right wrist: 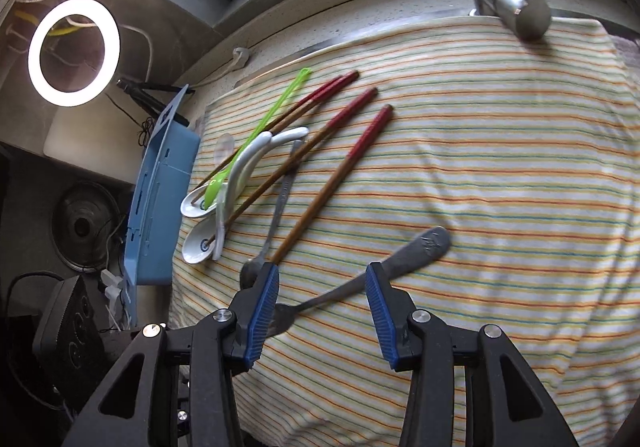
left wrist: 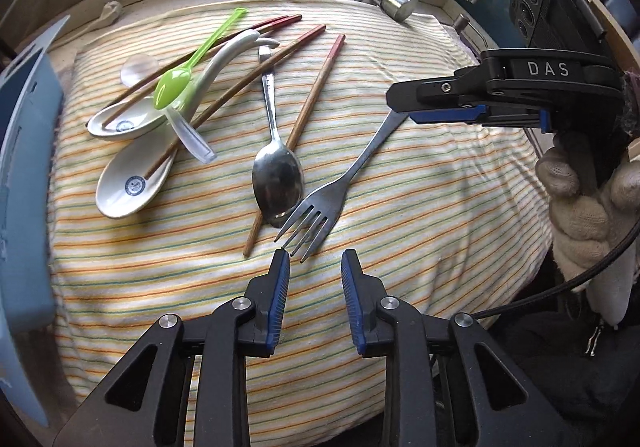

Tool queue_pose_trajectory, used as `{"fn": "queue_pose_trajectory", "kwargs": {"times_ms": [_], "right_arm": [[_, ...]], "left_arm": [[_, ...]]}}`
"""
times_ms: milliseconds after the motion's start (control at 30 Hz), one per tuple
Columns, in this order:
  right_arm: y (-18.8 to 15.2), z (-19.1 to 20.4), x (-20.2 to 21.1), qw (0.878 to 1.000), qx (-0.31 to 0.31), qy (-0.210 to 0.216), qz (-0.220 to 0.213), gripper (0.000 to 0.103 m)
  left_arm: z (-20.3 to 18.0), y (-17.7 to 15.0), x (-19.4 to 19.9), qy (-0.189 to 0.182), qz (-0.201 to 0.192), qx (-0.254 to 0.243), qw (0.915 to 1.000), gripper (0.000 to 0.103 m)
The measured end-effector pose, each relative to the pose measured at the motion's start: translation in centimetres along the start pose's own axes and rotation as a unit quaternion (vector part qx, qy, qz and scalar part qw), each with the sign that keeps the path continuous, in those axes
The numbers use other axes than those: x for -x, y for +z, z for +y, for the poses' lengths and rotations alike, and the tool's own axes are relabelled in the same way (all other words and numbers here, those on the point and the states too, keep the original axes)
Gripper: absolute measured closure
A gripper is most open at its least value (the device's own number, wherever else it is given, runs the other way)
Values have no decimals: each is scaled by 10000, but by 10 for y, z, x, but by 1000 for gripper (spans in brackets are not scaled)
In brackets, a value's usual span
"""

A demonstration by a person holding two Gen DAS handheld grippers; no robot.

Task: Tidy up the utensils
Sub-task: 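Close the left tool on the steel fork while the right tool grips the knife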

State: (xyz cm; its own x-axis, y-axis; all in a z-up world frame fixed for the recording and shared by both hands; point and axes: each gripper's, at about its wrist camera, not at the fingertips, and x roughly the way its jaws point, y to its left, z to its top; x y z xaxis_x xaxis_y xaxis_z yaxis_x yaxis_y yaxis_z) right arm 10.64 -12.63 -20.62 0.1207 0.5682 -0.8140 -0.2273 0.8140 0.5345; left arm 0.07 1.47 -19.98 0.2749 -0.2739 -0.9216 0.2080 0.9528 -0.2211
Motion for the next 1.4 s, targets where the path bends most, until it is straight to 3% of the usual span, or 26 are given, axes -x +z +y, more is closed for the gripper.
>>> {"fn": "queue_pose_trajectory", "kwargs": {"times_ms": [267, 700, 867, 1167, 1267, 1400], "right_arm": [[-9, -31, -5, 9967, -747, 296, 117, 62], [-8, -13, -27, 9944, -792, 652, 270, 62], [-8, -15, -31, 9922, -924, 789, 289, 63], [-9, -11, -35, 9920, -1054, 669, 194, 66], [-9, -9, -36, 9912, -1164, 613, 150, 68], [-11, -4, -39, 9909, -1245, 507, 88, 72]], "left_arm": [[6, 13, -12, 287, 108, -279, 9991, 75], [5, 17, -25, 79, 276, -383, 9989, 74], [-6, 19, -28, 120, 292, -645, 9974, 74], [-26, 24, -39, 202, 193, -1103, 9935, 74], [-29, 26, -41, 195, 176, -1198, 9924, 82], [-42, 30, -48, 96, 153, -1219, 9924, 82]]}}
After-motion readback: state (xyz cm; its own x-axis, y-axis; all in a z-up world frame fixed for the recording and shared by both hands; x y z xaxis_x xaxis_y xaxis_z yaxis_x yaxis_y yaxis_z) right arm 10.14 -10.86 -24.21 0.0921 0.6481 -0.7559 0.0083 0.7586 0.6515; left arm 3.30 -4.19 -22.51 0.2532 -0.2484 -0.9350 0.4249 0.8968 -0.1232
